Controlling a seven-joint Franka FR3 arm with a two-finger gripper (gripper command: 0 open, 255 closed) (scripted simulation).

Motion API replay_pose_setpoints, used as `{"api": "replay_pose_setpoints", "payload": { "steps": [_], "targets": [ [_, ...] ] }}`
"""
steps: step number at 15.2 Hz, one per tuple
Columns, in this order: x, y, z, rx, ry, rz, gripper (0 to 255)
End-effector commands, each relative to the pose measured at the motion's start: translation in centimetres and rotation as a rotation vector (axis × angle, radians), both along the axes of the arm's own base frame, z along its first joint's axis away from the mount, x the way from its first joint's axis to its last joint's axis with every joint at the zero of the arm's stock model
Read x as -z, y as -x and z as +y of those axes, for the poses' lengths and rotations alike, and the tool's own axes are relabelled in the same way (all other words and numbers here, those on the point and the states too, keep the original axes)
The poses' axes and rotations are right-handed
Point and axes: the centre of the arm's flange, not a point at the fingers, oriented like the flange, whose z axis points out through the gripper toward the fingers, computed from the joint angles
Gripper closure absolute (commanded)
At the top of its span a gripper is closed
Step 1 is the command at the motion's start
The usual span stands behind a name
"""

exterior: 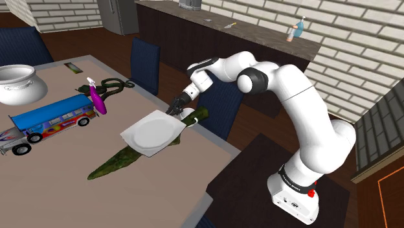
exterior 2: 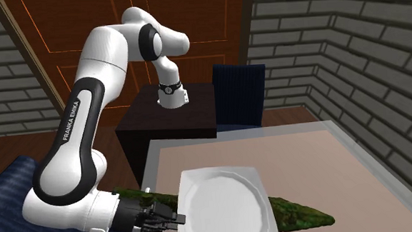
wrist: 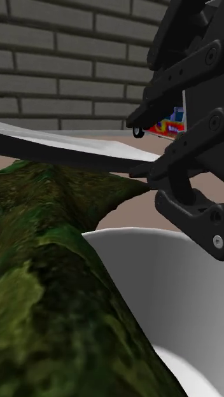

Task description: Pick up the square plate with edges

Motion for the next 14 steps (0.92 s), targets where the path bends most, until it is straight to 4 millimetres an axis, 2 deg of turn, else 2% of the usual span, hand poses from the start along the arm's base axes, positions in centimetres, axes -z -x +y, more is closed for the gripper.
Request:
{"api": "replay_pose_setpoints", "payload": {
  "steps": [1, 7, 8, 14],
  "targets": [
    [1.3, 0.7, 0.4, -0.009, -0.004, 0.025, 255],
    [0.4, 0.4, 0.4, -0.009, -0.005, 0.026, 255],
    [1.7, 0.5, 0.9, -0.009, -0.004, 0.025, 255],
    [-1.5, 0.5, 0.9, -0.009, -0.004, 0.025, 255]
  ]
}}
